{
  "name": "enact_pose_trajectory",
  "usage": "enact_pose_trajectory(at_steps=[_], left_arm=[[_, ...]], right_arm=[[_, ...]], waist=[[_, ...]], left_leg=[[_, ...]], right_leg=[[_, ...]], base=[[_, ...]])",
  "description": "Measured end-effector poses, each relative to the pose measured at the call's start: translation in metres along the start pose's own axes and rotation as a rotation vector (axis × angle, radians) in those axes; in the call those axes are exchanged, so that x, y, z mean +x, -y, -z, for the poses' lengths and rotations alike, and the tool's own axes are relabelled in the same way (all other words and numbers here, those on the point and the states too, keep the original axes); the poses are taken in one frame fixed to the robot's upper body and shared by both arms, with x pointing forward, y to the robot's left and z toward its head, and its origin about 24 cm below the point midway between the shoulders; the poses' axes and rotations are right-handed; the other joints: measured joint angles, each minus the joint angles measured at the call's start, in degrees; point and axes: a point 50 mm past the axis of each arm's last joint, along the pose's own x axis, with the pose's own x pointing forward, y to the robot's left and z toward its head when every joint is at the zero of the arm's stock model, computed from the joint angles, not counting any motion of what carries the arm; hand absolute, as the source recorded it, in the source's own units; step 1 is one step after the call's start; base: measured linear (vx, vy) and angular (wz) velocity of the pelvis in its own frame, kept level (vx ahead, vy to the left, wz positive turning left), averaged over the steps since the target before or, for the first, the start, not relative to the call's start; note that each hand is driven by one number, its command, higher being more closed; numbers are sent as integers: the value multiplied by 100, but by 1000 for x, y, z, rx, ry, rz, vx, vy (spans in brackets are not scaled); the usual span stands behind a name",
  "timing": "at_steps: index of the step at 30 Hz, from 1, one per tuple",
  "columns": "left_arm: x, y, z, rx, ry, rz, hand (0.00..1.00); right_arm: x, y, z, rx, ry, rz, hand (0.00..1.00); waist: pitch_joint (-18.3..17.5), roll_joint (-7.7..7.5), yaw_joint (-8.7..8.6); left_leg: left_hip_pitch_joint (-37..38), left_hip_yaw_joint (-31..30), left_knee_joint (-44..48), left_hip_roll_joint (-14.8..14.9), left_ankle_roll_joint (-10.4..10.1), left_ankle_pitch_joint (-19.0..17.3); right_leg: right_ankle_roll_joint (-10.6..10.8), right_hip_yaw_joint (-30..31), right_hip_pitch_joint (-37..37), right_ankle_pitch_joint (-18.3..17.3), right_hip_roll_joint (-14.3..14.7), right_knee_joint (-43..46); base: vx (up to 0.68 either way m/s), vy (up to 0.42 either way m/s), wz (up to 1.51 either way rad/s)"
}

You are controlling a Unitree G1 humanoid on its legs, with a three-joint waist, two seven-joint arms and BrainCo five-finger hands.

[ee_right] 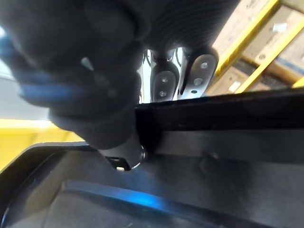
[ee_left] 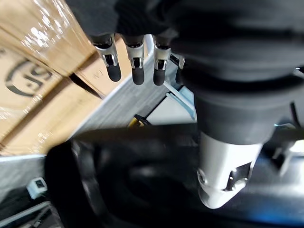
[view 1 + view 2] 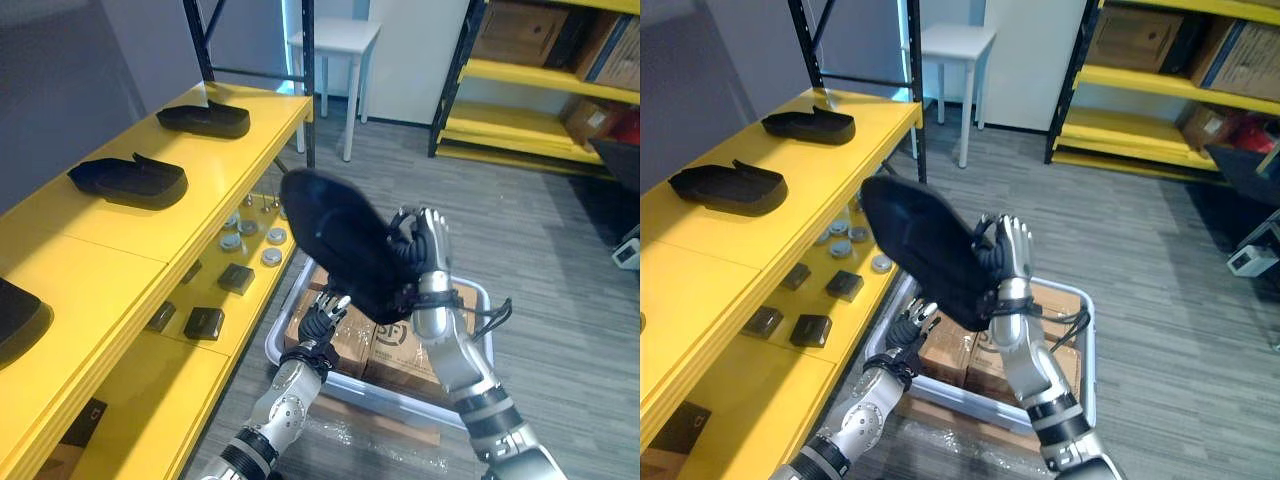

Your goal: Walk over and take plastic housings, then place them on the shelf

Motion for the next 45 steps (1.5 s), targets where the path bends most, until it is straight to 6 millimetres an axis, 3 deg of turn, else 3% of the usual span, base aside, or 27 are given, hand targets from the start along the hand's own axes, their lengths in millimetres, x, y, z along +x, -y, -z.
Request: enact_pose_trajectory(at_steps=[6, 7, 13, 23, 28, 29, 31, 32, 33, 34, 35, 37, 39, 40, 42, 43, 44, 45], left_arm=[[-3, 2, -12, -76, 79, -49, 0], [-5, 0, -16, -103, 108, -65, 100], [-14, -4, -20, -189, 197, -91, 100], [-36, -19, -21, -80, 288, -178, 100], [-65, -36, -23, 63, 372, -285, 100], [-69, -37, -25, 126, 395, -304, 100], [-74, -36, -31, 192, 443, -322, 100], [-79, -36, -33, 243, 468, -331, 100], [-82, -37, -34, 266, 478, -339, 100], [-90, -38, -35, 299, 494, -354, 100], [-102, -40, -38, 344, 519, -374, 100], [-113, -44, -42, 386, 542, -404, 100], [-122, -44, -47, 453, 564, -397, 100], [-122, -44, -49, 466, 573, -404, 100], [-122, -41, -50, 496, 575, -407, 100], [-122, -39, -51, 521, 581, -399, 100], [-123, -38, -55, 561, 596, -401, 100], [-124, -39, -59, 586, 608, -408, 100]], right_arm=[[-14, -12, -20, 146, 22, -20, 100], [-16, -14, -22, 162, 31, -27, 100], [-26, -20, -36, 288, 74, -45, 100], [-48, -30, -33, 397, 15, -84, 100], [-70, -41, -31, 511, -39, -139, 100], [-74, -41, -30, 540, -54, -142, 0], [-77, -41, -26, 560, -77, -145, 0], [-80, -42, -23, 553, -86, -157, 0], [-82, -42, -22, 550, -88, -167, 0], [-85, -43, -22, 553, -88, -187, 0], [-90, -44, -23, 582, -97, -212, 0], [-97, -47, -24, 628, -118, -246, 0], [-103, -50, -25, 704, -162, -259, 0], [-102, -50, -25, 719, -168, -260, 0], [-102, -46, -17, 714, -184, -260, 0], [-103, -44, -14, 717, -198, -255, 0], [-104, -44, -12, 729, -208, -262, 0], [-105, -44, -13, 735, -211, -267, 0]], waist=[[-97, -11, -34], [-128, -10, -46], [-437, -10, -72], [-690, -8, -84], [-741, 4, 118], [-736, 15, 180], [-704, 53, 211], [-688, 74, 318], [-679, 89, 380], [-664, 107, 465], [-636, 51, 548], [-691, 181, 688], [-707, -7, 647], [-699, -6, 649], [-687, 64, 644], [-642, 69, 583], [-572, 118, 496], [-545, 110, 465]], left_leg=[[79, 10, 0, -40, 0, 2], [132, 17, -1, -40, -1, 1], [173, 35, -3, -37, -39, -31], [208, 23, -3, -38, -89, -67], [86, -432, 132, -77, -121, -89], [-182, -471, 325, -106, -84, -170], [-618, 399, 831, 104, 8, -370], [-776, 1172, 1149, 316, 107, -529], [-818, 1575, 1295, 427, 165, -614], [-869, 2249, 1531, 583, 211, -771], [-969, 2815, 2082, 681, 401, -942], [-952, 2700, 2602, 660, 501, -1234], [-979, 2523, 2512, 129, 663, -1422], [-1009, 2402, 2565, -48, 743, -1554], [-865, 2085, 2448, -352, 885, -1599], [-603, 1774, 2226, -562, 962, -1574], [-372, 1400, 2050, -714, 1017, -1556], [-245, 1237, 1953, -768, 1040, -1541]], right_leg=[[2, -6, 66, 1, -8, 1], [2, -4, 118, -1, -8, 1], [31, 2, 147, -39, -7, -2], [2, -18, 187, -69, -9, -3], [-40, -520, 407, -130, -8, 9], [-37, -868, 486, -168, -41, 4], [10, -1584, 632, -267, -119, 9], [84, -1918, 753, -339, -197, 31], [122, -2062, 803, -394, -244, 47], [242, -2332, 906, -497, -356, 101], [428, -2603, 1012, -667, -638, 156], [560, -2658, 1055, -755, -763, 307], [554, -2885, 1207, -739, -1142, 378], [593, -3001, 1278, -696, -1292, 560], [597, -3224, 1158, -692, -1759, 1734], [365, -3169, 999, -553, -2169, 2882], [-133, -2881, 766, -639, -2396, 4050], [-328, -2600, 598, -844, -2367, 4547]], base=[[0, 42, 0], [2, 40, -1], [-8, 22, -1], [-7, 11, 1], [22, 16, 53], [-23, 20, 164], [2, 33, 185], [48, 54, 130], [72, 90, 146], [146, 212, 143], [175, 251, 125], [256, 297, 62], [272, 260, 78], [334, 289, 99], [326, 325, 108], [272, 302, 147], [267, 259, 159], [277, 151, 155]])
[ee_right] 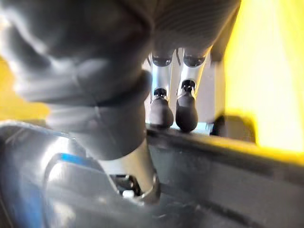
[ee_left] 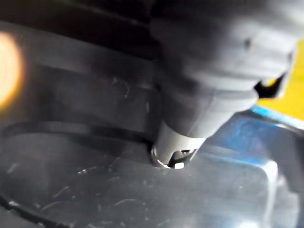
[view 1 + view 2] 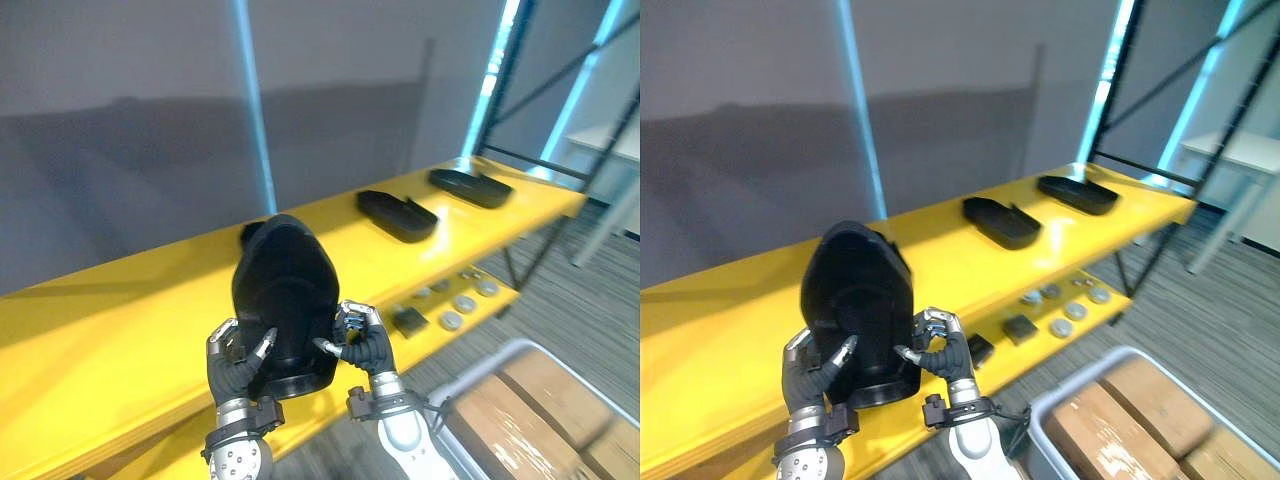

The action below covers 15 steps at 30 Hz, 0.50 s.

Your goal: Walk over and take plastic housings, then place them on the shelf

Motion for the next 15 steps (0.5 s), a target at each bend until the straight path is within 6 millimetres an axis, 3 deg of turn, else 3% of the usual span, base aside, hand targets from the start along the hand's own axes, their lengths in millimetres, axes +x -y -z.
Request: enact_pose_trajectory(at_steps=[2, 3, 4, 5, 7, 8, 9, 10, 13, 15], left_arm=[[7, -18, -8, 87, 65, -103, 100], [9, -24, -10, 110, 81, -139, 100], [12, -40, -14, 172, 108, -223, 100], [13, -47, -14, 202, 115, -259, 100], [14, -58, -16, 268, 128, -302, 100], [15, -59, -15, 279, 124, -301, 100], [15, -59, -16, 281, 124, -299, 100], [16, -60, -16, 283, 128, -298, 100], [13, -63, -16, 261, 113, -341, 100], [15, -68, -19, 232, 120, -364, 100]], right_arm=[[-6, 10, 4, 13, -27, 60, 0], [-8, 17, 4, 10, -30, 95, 0], [-11, 33, 4, 11, -33, 163, 0], [-14, 41, 3, 19, -36, 197, 0], [-23, 70, 2, -20, -36, 310, 0], [-27, 82, -1, -46, -31, 351, 0], [-29, 88, -2, -52, -28, 371, 0], [-34, 94, -5, -44, -19, 396, 0], [-43, 104, -8, -16, -23, 430, 0], [-43, 105, -15, 15, 10, 430, 0]], waist=[[44, -1, 1], [53, -7, 0], [87, -8, -12], [98, -2, -19], [201, -49, -85], [230, -100, -176], [265, -138, -204], [324, -313, -245], [361, -236, -253], [358, -249, -273]], left_leg=[[402, -588, -308, -142, 35, 31], [485, -721, -383, -190, 39, 41], [637, -939, -503, -270, 31, 64], [694, -1047, -526, -300, 27, 66], [828, -1477, -599, -403, 0, 63], [829, -1723, -598, -474, -51, 51], [849, -1804, -595, -517, -82, 34], [887, -1919, -546, -683, -185, -38], [902, -1980, -410, -434, -379, -245], [902, -1928, -450, -268, -384, -319]], right_leg=[[215, 1090, -600, -466, 643, 665], [238, 1271, -715, -569, 794, 615], [290, 1492, -891, -734, 1049, 331], [337, 1539, -962, -792, 1161, 95], [371, 2112, -1166, -904, 1666, -895], [382, 2663, -1271, -889, 1953, -1473], [373, 2938, -1274, -865, 2051, -1774], [268, 3355, -1226, -355, 2092, -2350], [206, 3263, -893, -267, 2313, -2796], [138, 3300, -787, -119, 2495, -3133]], base=[[289, 49, 139], [280, 1, 124], [255, -29, 89], [292, -70, 103], [220, -111, 116], [196, -169, 109], [231, -219, 95], [189, -198, 57], [152, -162, 10], [130, -131, -24]])
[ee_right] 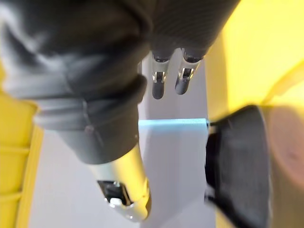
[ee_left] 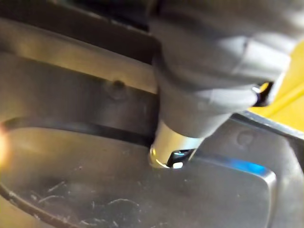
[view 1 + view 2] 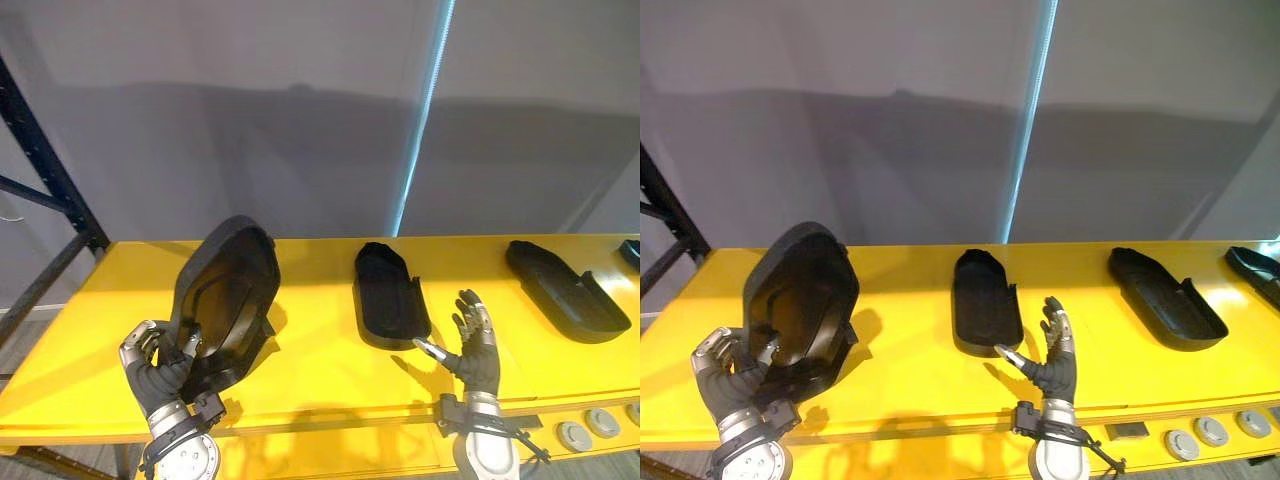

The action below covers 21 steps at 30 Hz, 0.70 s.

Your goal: Walk over and take plastic housings, then place them on the shelf

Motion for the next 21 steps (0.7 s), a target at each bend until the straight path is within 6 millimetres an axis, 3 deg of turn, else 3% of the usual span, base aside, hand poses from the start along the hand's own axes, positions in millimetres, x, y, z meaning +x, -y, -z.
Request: enact_pose_trajectory(at_steps=[3, 6, 11, 14, 17, 21], left_arm=[[3, -9, 1, -70, -34, -48, 100], [3, -23, 6, -166, -96, -100, 100], [3, -47, 10, -258, -134, -171, 100], [2, -50, 12, -280, -149, -176, 100], [2, -52, 17, -327, -182, -178, 100], [0, -52, 27, -383, -234, -154, 100]], right_arm=[[-1, 10, -17, 56, 61, 32, 0], [-4, 35, -30, 34, 118, 166, 0], [-22, 97, -64, -225, 248, 475, 0], [-32, 110, -66, -311, 236, 541, 0], [-43, 121, -56, -353, 162, 585, 0], [-70, 138, 7, -372, -186, 604, 0]], waist=[[10, 20, -7], [8, 25, -4], [-5, 39, -27], [-53, 48, -65], [-174, 83, -173], [-279, 121, -226]], left_leg=[[74, 38, -138, 95, -2, 2], [200, 53, -227, 111, -3, 2], [358, 307, -389, 138, -6, 0], [426, 403, -456, 165, -19, -11], [450, 500, -506, 197, -28, -16], [506, 574, -547, 221, -34, -20]], right_leg=[[-44, 62, 193, 179, 103, -452], [-49, 72, 345, 183, 119, -588], [-50, 295, 358, 179, 158, -615], [-49, 394, 352, 180, 193, -613], [-53, 504, 325, 183, 231, -607], [-54, 538, 327, 183, 256, -601]], base=[[113, -43, -12], [74, 10, -2], [34, 28, -21], [-3, 16, -23], [-12, 9, -19], [-8, 4, -6]])
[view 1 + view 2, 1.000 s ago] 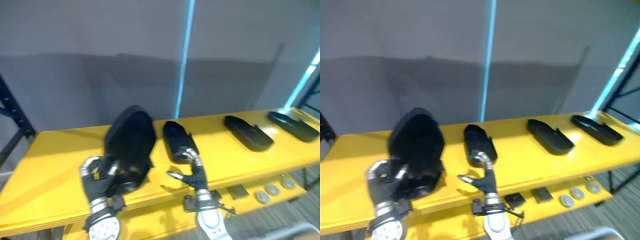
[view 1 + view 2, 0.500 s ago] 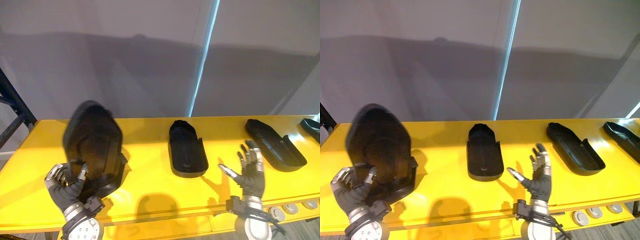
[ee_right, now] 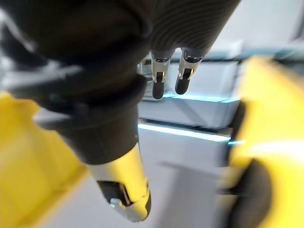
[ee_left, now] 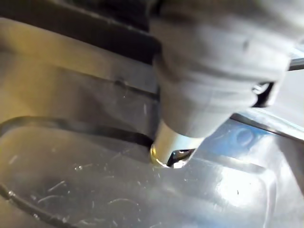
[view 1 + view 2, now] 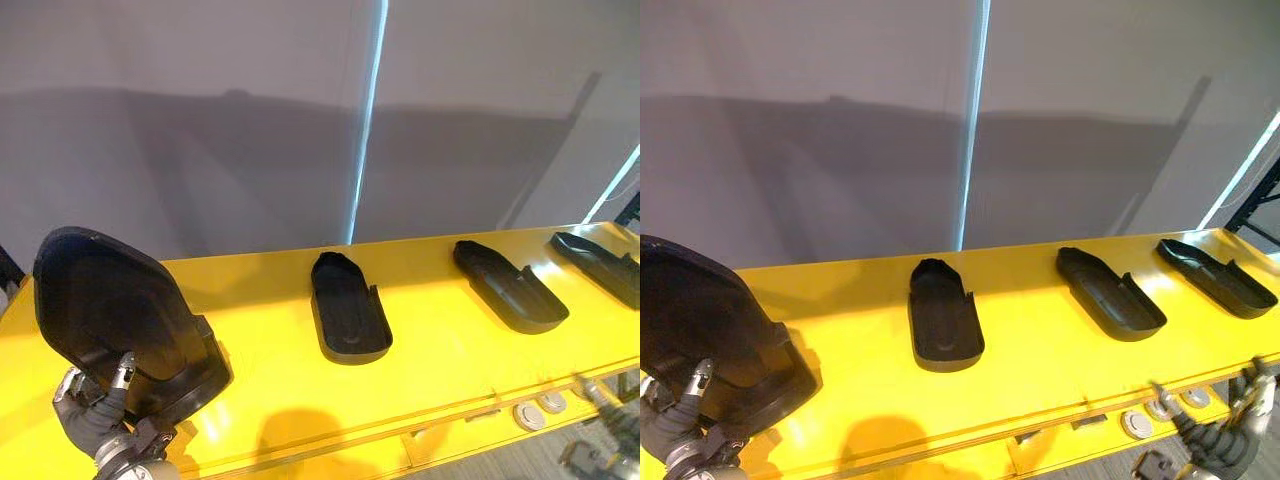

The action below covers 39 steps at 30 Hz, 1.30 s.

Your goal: Walk over and take plastic housings, then place them on the shelf

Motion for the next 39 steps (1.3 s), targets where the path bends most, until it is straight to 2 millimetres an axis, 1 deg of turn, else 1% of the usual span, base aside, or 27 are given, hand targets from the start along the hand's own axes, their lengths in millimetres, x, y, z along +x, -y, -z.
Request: enact_pose_trajectory(at_steps=[2, 5, 6, 8, 9, 10, 11, 12, 13, 14, 15, 17, 18, 19, 20, 21, 23, 25, 26, 28, 29, 30, 31, 32, 33, 37, 39], left_arm=[[3, -3, 5, -16, -37, 32, 100], [8, -5, 11, -40, -92, 90, 100], [9, -2, 13, -47, -103, 113, 100], [14, 19, 19, -96, -148, 244, 100], [14, 21, 19, -101, -149, 253, 100], [16, 30, 26, -132, -170, 292, 100], [17, 39, 36, -157, -209, 316, 100], [17, 43, 41, -163, -229, 328, 100], [19, 50, 47, -181, -259, 356, 100], [20, 56, 52, -192, -295, 391, 100], [21, 58, 55, -187, -311, 411, 100], [29, 63, 55, -155, -333, 499, 100], [35, 68, 53, -135, -335, 541, 100], [38, 70, 52, -130, -337, 559, 100], [46, 79, 52, -109, -347, 606, 100], [54, 84, 51, -71, -346, 637, 100], [61, 87, 54, 6, -379, 677, 100], [61, 92, 55, 48, -394, 717, 100], [64, 100, 51, 59, -379, 760, 100], [68, 109, 47, 64, -361, 793, 100], [74, 114, 47, 73, -357, 802, 100], [77, 116, 48, 74, -361, 801, 100], [81, 122, 50, 72, -377, 801, 100], [98, 134, 42, 95, -386, 816, 100], [104, 136, 35, 112, -363, 817, 100], [115, 143, 26, 134, -329, 807, 100], [130, 158, 14, 164, -282, 783, 100]], right_arm=[[-18, 4, 55, -76, -267, -39, 0], [-47, 8, 105, -131, -537, -75, 0], [-53, 8, 113, -140, -582, -82, 0], [-72, 8, 142, -121, -764, -91, 0], [-73, 7, 144, -112, -777, -90, 0], [-75, 7, 151, -102, -820, -96, 0], [-71, 6, 157, -106, -849, -113, 0], [-70, 5, 161, -108, -870, -119, 0], [-68, 5, 167, -109, -908, -132, 0], [-67, 8, 170, -119, -930, -148, 0], [-67, 11, 172, -128, -940, -153, 0], [-69, 20, 178, -145, -1000, -159, 0], [-69, 24, 181, -156, -1027, -158, 0], [-68, 25, 181, -164, -1034, -161, 0], [-75, 25, 185, -161, -1071, -171, 0], [-90, 16, 190, -136, -1127, -186, 0], [-114, 6, 195, -98, -1212, -210, 0], [-118, 4, 196, -86, -1226, -209, 0], [-114, 1, 195, -82, -1220, -224, 0], [-111, -2, 195, -85, -1210, -239, 0], [-110, -5, 195, -79, -1210, -253, 0], [-111, -5, 195, -87, -1210, -264, 0], [-111, -6, 195, -98, -1212, -281, 0], [-106, -8, 193, -112, -1187, -312, 0], [-105, -9, 193, -123, -1182, -325, 0], [-103, -4, 193, -142, -1183, -329, 0], [-99, -9, 191, -136, -1166, -347, 0]], waist=[[-45, 90, 19], [-43, 237, 84], [-11, 274, 113], [58, 361, 71], [66, 369, 71], [106, 428, 77], [156, 514, 80], [159, 514, 70], [200, 454, 47], [221, 420, 7], [219, 423, -20], [197, 466, -63], [137, 596, -50], [110, 700, -50], [71, 653, -109], [95, 410, -128], [45, 164, -190], [38, 161, -209], [26, 158, -168], [54, 227, -146], [77, 248, -200], [82, 254, -235], [126, 270, -300], [308, 367, -360], [350, 361, -345], [573, 334, -343], [751, 268, -330]], left_leg=[[-10, -10, -23, -1, 0, 0], [-17, -68, -29, -7, -2, -1], [-37, -110, -9, -14, -12, -8], [-537, -9, 409, 20, -204, -271], [-583, 158, 446, 92, -202, -320], [-789, 1127, 740, 477, -296, -364], [-949, 1668, 1016, 765, -303, -364], [-1034, 1737, 1168, 831, -312, -372], [-1180, 1790, 1504, 930, -322, -386], [-1263, 1728, 1747, 1056, -326, -385], [-1311, 1603, 1817, 1133, -351, -377], [-1297, 865, 1705, 1441, -426, -274], [-1202, 149, 1481, 1548, -429, 269], [-1144, -171, 1439, 1540, -782, 209], [-1070, -352, 1315, 1354, -1216, -296], [-1068, -331, 1302, 1087, -1162, -273], [-1038, -322, 1305, 780, -1107, -261], [-1006, -156, 1253, 651, -927, -256], [-1025, 103, 1129, 634, -816, -210], [-1025, 418, 904, 660, -648, -95], [-982, 553, 800, 701, -602, -21], [-939, 577, 758, 708, -605, 16], [-872, 654, 696, 706, -586, 101], [-766, 865, 123, 840, -541, 488], [-780, 874, -13, 891, -514, 569], [-781, 948, -252, 928, -588, 703], [-1023, 976, -236, 903, -691, 780]], right_leg=[[0, -6, 0, -1, -1, -1], [0, -40, 13, -4, -11, 3], [0, -73, 17, -12, -21, 18], [-7, -605, -94, -49, -199, 84], [-8, -659, -106, -49, -218, 86], [-9, -862, -149, -60, -297, 112], [-6, -1071, -162, -80, -409, 158], [-5, -1189, -179, -84, -502, 176], [36, -1329, -181, -107, -759, 241], [85, -1479, -148, -132, -1040, 311], [128, -1554, -127, -158, -1158, 355], [475, -1625, -134, -250, -1426, 599], [718, -1614, -166, -279, -1434, 708], [839, -1597, -163, -282, -1440, 753], [951, -1607, -137, -274, -1632, 761], [938, -1569, -111, -234, -1874, 729], [982, -1573, 21, 152, -2110, 538], [940, -1484, -115, 580, -2234, 526], [691, -1428, -420, 968, -2246, 535], [415, -1501, -611, 1293, -2154, 324], [842, -1399, -758, 778, -1904, 802], [918, -1367, -770, 502, -1776, 955], [775, -1319, -762, 67, -1538, 1125], [577, -1431, -688, 216, -1208, 394], [541, -1426, -686, 355, -1115, 179], [554, -1398, -676, 578, -1039, -151], [582, -1314, -874, 742, -1048, -291]], base=[[0, 0, 0], [-11, 9, 5], [-37, 6, 35], [-108, 6, 97], [-126, 0, 112], [-68, 45, 88], [-50, 84, 98], [-22, 175, 95], [-28, 222, 91], [-29, 246, 91], [-28, 227, 77], [-10, 434, 45], [12, 551, 12], [20, 568, 14], [-5, 593, 25], [-28, 551, 34], [-61, 343, 19], [-100, 285, -33], [-115, 233, -74], [-119, 175, -86], [-80, 85, -71], [-28, 21, -55], [-108, -154, -67], [-136, -218, -66], [-151, -227, -53], [-36, -18, -9], [-59, 26, -11]])
